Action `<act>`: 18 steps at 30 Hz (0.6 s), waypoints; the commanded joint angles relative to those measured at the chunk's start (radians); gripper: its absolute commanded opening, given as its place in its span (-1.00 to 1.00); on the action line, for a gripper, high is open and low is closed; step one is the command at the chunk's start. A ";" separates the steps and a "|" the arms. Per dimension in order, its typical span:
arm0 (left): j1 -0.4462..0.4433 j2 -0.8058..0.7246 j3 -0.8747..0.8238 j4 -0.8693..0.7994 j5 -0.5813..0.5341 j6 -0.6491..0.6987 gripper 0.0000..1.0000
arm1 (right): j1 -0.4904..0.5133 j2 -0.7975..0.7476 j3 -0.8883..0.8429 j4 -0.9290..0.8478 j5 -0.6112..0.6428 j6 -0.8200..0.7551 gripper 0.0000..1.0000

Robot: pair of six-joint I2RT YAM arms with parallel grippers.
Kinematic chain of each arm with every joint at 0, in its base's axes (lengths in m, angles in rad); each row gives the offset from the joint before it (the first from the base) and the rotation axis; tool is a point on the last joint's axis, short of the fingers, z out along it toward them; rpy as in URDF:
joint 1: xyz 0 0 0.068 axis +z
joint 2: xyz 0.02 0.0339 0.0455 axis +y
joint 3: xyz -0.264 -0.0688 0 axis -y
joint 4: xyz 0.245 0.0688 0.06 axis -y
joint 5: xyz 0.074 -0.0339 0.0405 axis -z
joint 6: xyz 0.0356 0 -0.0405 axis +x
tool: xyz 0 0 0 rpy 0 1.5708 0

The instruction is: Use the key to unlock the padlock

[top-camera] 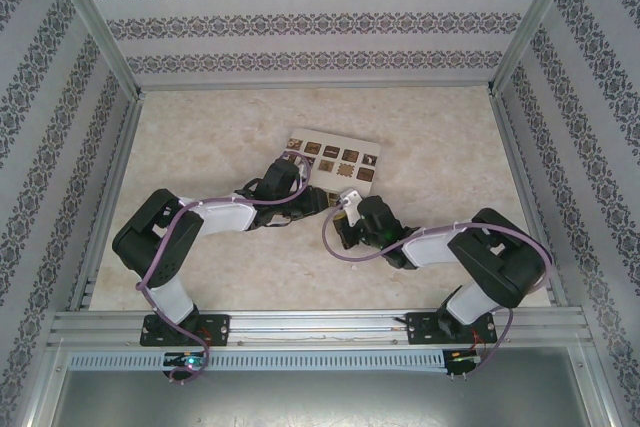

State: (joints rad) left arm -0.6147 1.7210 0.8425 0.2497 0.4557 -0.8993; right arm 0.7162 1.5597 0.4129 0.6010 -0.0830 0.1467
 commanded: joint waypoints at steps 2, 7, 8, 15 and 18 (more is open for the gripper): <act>-0.011 -0.038 0.032 0.045 0.046 -0.030 -0.50 | 0.005 0.029 0.021 0.090 -0.004 0.011 -1.00; -0.012 -0.037 0.021 0.064 0.048 -0.042 -0.50 | -0.002 0.040 0.020 0.115 -0.011 0.024 -1.00; -0.011 -0.037 0.022 0.064 0.050 -0.043 -0.50 | -0.004 0.040 0.018 0.120 -0.011 0.028 -1.00; -0.011 -0.040 0.023 0.062 0.046 -0.043 -0.50 | -0.010 0.029 0.004 0.128 -0.009 0.035 -1.00; -0.010 -0.040 0.023 0.062 0.044 -0.044 -0.51 | -0.012 0.018 -0.006 0.131 -0.005 0.039 -1.00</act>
State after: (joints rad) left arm -0.6144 1.7210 0.8425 0.2535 0.4637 -0.9184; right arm 0.7155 1.5875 0.4160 0.6922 -0.0837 0.1650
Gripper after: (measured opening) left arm 0.250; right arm 0.042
